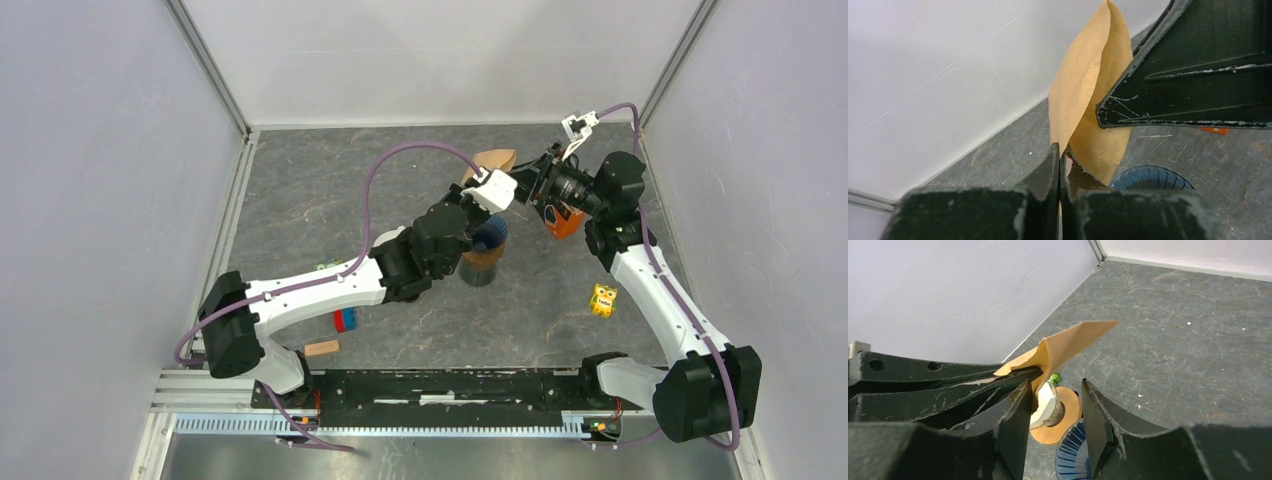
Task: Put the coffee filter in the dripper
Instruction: Adjust the coffee filter.
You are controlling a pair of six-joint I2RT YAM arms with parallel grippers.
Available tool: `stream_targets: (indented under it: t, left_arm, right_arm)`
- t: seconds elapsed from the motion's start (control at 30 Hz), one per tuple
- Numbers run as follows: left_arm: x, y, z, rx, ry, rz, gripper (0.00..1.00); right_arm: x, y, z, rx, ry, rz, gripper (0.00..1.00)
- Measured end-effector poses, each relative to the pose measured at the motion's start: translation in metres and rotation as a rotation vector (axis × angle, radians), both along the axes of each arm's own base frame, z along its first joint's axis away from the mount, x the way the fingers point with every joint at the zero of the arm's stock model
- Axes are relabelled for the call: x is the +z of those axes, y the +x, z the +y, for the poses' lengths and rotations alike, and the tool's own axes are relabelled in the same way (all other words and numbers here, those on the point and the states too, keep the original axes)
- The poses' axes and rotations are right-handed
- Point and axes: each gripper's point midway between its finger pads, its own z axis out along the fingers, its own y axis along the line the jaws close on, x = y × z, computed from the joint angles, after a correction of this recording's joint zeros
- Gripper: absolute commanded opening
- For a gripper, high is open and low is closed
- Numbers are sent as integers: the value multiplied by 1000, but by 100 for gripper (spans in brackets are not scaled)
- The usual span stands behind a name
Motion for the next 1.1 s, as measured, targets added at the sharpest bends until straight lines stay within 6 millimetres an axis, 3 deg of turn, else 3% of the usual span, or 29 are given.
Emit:
stream_targets:
  t: [0.27, 0.53, 0.7, 0.83, 0.97, 1.1]
  left_arm:
    - [-2, -3, -2, -13, 29, -12, 2]
    - [-8, -10, -9, -51, 52, -15, 2]
    - [-8, -12, -12, -60, 52, -15, 2]
    - [-8, -13, -12, -61, 52, -15, 2]
    - [-8, -13, -12, -61, 52, -15, 2]
    - [-8, -13, -12, -60, 51, -16, 2]
  right_arm:
    - [-9, 5, -4, -36, -35, 22, 45]
    - [2, 9, -8, -63, -69, -21, 46]
    - [1, 11, -10, -87, -107, -37, 41]
    - [-3, 14, -14, -114, -146, -46, 28]
    - [-6, 14, -17, -132, -173, -56, 8]
    - [-4, 12, -18, -137, -173, -59, 0]
